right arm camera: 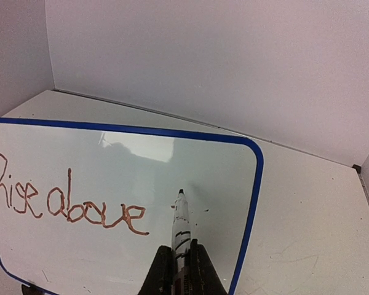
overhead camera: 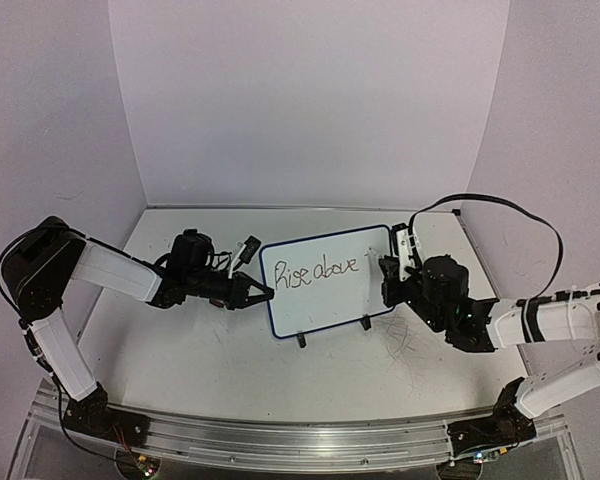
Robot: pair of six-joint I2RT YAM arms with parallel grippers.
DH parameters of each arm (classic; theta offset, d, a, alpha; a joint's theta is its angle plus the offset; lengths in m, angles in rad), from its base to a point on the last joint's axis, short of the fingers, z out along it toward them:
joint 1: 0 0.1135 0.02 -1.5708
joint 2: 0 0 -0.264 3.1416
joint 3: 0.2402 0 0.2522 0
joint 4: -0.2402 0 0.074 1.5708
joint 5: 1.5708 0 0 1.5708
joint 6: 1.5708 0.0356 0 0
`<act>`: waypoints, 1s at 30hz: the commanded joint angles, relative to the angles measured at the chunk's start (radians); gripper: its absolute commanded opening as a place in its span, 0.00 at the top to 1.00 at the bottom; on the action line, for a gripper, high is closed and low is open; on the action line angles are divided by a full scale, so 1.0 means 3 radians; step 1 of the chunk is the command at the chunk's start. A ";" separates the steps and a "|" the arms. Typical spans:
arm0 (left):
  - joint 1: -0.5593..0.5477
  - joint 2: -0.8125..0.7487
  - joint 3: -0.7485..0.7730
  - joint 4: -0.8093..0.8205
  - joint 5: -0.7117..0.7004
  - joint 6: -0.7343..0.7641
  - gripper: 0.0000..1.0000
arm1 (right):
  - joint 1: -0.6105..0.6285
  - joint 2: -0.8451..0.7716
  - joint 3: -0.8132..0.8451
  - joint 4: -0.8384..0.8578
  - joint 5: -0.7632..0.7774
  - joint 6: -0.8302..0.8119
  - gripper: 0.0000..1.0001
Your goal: Write a sentence on the whiteboard
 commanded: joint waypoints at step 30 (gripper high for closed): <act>0.0007 -0.0024 0.0052 -0.0289 -0.0307 0.0174 1.00 | -0.0015 0.0321 0.0195 -0.0101 0.0099 0.0125 1.00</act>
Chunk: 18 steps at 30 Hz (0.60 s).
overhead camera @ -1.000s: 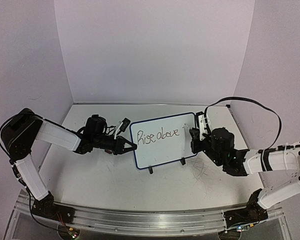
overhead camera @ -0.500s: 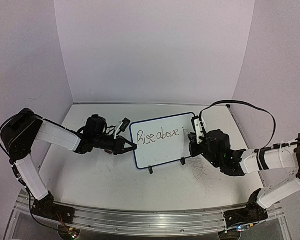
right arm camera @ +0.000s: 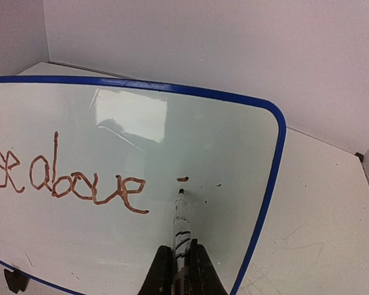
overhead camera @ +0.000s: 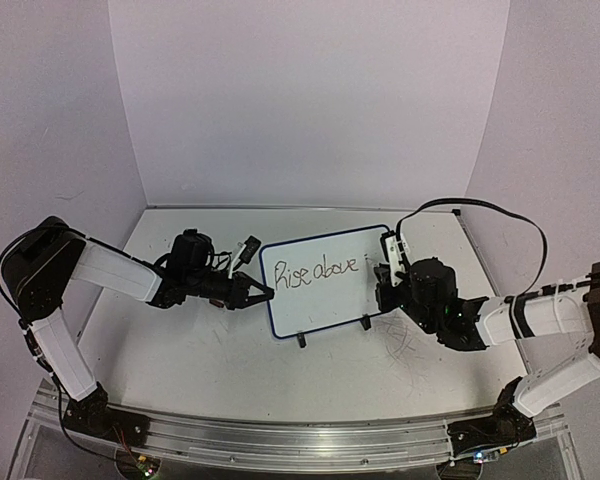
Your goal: Write a sentence on the whiteboard
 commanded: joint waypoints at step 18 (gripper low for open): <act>0.0010 -0.0018 0.0064 -0.0288 -0.0301 0.0177 1.00 | -0.0014 -0.0015 0.0036 -0.0165 0.0010 0.0279 1.00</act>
